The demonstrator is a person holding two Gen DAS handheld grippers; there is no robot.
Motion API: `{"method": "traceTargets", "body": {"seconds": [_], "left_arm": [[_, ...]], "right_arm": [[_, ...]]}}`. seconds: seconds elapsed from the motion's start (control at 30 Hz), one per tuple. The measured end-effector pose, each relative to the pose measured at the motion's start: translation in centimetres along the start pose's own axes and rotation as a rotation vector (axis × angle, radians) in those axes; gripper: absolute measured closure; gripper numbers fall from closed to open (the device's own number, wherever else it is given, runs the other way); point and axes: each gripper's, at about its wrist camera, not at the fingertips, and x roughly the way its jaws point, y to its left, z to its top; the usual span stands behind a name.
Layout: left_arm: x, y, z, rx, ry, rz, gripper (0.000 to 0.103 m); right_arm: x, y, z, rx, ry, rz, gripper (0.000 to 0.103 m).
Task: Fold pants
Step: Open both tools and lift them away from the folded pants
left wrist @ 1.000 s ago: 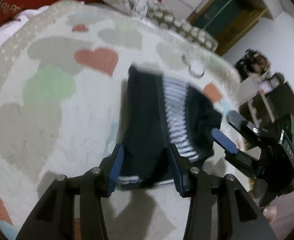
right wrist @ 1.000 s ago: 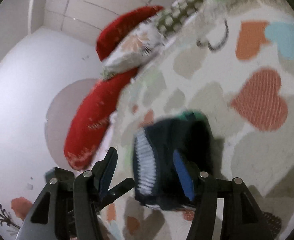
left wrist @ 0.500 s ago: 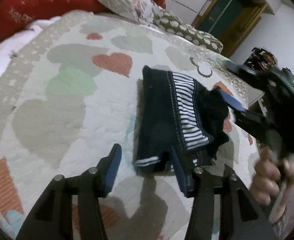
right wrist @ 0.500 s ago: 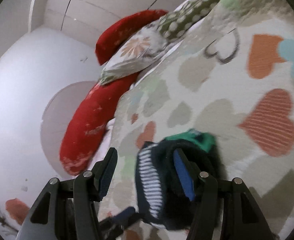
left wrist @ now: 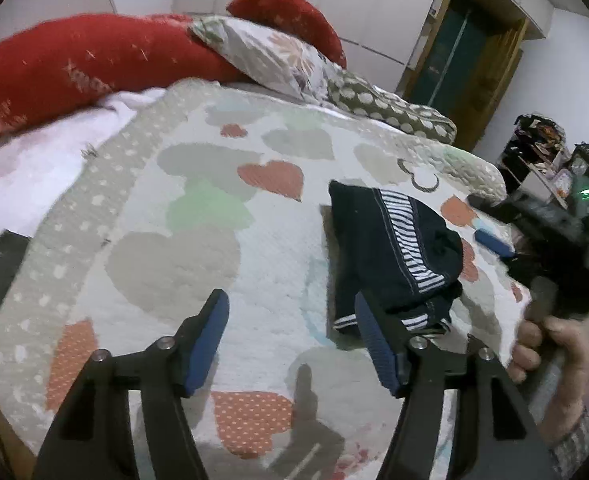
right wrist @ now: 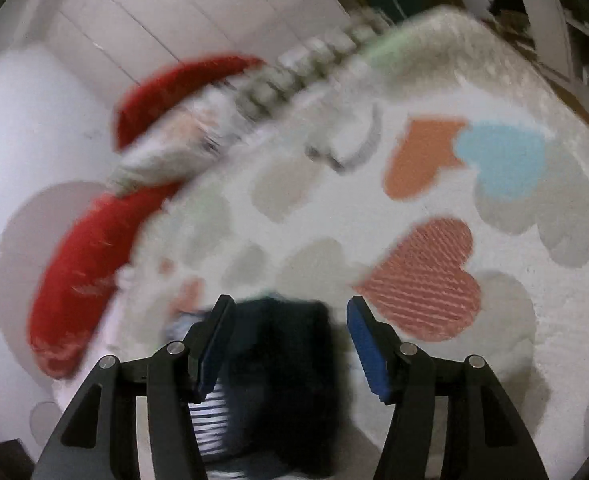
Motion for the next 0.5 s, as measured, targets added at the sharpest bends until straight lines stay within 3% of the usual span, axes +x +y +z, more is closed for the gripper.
{"method": "traceTargets", "body": {"seconds": [0.07,0.17,0.3,0.4,0.5], "left_arm": [[-0.7,0.0,-0.1,-0.004,-0.027,0.024,0.031],[-1.9,0.1,-0.3,-0.002,-0.065,0.061,0.027],[-4.5,0.1,-0.5,0.012,-0.151,0.104,0.017],[-6.9,-0.1,-0.8,0.021,-0.258,0.150,0.007],[-9.2,-1.1,-1.2,0.042,-0.357,0.182,0.001]], "right_arm": [[-0.9,2.0,-0.6,-0.032,-0.012,0.101,0.040],[0.5,3.4,-2.4,-0.074,0.077,0.191,0.040],[3.6,0.4,-3.9,0.002,0.172,0.088,0.041],[1.0,-1.1,-4.1,0.077,0.128,0.113,0.041],[-2.9,-0.2,-4.7,0.010,0.057,0.068,0.037]]}}
